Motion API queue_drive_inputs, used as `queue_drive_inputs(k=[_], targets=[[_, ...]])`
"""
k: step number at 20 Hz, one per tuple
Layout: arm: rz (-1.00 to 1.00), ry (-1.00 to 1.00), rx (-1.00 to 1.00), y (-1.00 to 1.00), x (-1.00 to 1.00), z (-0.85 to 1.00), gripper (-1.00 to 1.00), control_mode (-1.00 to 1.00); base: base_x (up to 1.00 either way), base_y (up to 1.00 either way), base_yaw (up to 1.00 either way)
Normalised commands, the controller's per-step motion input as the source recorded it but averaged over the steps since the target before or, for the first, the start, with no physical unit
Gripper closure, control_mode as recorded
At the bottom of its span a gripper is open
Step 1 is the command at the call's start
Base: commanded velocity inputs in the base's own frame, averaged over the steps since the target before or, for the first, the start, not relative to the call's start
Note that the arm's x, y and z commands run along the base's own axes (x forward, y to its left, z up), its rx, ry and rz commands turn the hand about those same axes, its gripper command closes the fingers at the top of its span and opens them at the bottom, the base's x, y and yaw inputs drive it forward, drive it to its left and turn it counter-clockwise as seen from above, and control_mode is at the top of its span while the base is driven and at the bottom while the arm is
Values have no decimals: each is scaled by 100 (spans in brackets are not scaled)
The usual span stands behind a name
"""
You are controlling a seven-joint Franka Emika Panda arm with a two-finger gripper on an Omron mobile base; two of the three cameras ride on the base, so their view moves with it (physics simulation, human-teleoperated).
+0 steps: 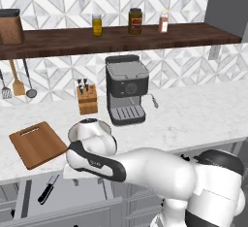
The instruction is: Pick up the knife from the drawer and place it on the cutting board. Then place the meat from the plate to the cutting board.
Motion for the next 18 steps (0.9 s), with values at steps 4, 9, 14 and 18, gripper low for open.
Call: queue_drive_inputs(k=[4,9,14,18], targets=[[16,6,-4,49,-4,-5,-100,-100,0,0,0],[21,13,-10,47,0,2,-100,-100,0,0,0],[17,7,-7,26,0,-4,-100,-100,0,0,0],[8,-1,0,4,0,-42,-100,-100,0,0,0]])
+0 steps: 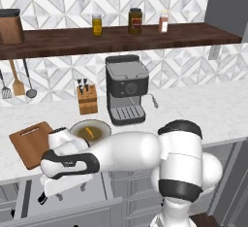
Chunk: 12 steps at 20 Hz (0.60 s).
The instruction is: Pick up the knife from the drawer and place it on the cutting board. Then place the meat from the plate to the cutting board.
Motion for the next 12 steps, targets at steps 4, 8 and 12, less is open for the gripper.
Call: queue_drive_inputs(k=[4,8,12], targets=[[0,-8,0,0,0,-46,-100,-100,0,0,0],[0,-9,0,0,0,-36,-100,-100,0,0,0],[0,0,0,0,12,-34,-100,-100,0,0,0]])
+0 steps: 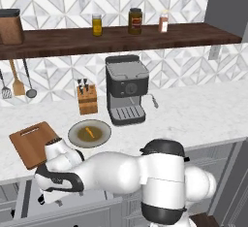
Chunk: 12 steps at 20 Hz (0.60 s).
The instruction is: Pick up the knife from the drawer and place it on the cutting board. Then place the meat from the plate to the cutting board.
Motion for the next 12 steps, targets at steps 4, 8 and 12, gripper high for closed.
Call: queue_drive_inputs(k=[4,8,12], targets=[[0,0,0,0,11,-40,-100,-100,0,0,0],[0,1,2,0,7,-37,-100,-100,0,0,0],[0,3,4,0,0,-38,-100,-100,0,0,0]])
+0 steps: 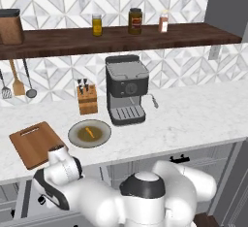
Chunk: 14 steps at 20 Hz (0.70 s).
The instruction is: Pick up the knife from the drawer and place it on the cutting board. Then place the meat from the plate to the cutting board.
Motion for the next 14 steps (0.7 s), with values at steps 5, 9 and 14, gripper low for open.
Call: queue_drive_inputs(k=[5,9,14], targets=[[0,13,5,0,-3,-32,-100,-100,0,0,0],[1,23,4,0,-26,-8,-100,-100,0,0,0],[3,19,1,0,-52,-1,-100,-100,0,0,0]])
